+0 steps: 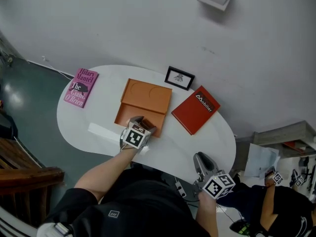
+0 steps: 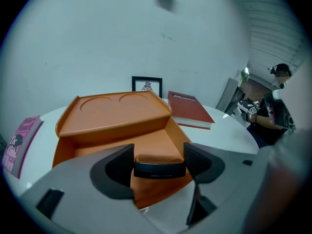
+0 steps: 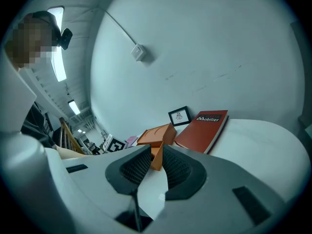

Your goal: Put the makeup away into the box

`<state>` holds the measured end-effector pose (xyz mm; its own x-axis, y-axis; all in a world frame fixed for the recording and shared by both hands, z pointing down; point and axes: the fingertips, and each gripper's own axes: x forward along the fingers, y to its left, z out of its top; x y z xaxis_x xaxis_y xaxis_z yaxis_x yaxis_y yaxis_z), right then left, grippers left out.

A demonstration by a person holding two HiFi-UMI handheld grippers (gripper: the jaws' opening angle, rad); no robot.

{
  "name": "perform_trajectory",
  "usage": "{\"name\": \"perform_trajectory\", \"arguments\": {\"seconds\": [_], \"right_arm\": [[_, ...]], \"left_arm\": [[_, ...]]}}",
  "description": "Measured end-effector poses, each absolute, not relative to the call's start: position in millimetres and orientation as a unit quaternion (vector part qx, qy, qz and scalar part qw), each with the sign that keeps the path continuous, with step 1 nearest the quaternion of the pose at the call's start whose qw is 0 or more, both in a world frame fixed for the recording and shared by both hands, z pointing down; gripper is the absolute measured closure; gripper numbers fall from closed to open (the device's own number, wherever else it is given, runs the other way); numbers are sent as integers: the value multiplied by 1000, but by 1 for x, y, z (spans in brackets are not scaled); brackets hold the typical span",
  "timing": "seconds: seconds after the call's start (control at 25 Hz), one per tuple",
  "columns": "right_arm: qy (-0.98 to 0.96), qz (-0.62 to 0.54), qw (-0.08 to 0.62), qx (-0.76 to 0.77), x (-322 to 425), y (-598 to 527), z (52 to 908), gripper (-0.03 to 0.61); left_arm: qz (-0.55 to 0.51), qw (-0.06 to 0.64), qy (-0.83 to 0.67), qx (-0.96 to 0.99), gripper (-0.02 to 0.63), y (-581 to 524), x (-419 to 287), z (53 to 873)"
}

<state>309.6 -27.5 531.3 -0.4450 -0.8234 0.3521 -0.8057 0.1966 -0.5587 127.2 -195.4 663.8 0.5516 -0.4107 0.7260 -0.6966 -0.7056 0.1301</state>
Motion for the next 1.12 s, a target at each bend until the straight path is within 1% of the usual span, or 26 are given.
{"name": "perform_trajectory", "arguments": {"seconds": [0.4, 0.76, 0.96, 1.12], "right_arm": [[779, -372, 9, -505, 295, -41, 543, 493], [784, -376, 12, -494, 286, -49, 547, 493], [784, -375, 15, -495, 284, -47, 546, 493], [785, -371, 18, -496, 282, -46, 542, 494]], "left_arm": [[375, 192, -303, 855, 291, -196, 132, 668], [403, 211, -297, 839, 288, -208, 139, 674], [443, 182, -260, 838, 287, -198, 145, 680], [463, 173, -250, 833, 287, -195, 145, 685]]}}
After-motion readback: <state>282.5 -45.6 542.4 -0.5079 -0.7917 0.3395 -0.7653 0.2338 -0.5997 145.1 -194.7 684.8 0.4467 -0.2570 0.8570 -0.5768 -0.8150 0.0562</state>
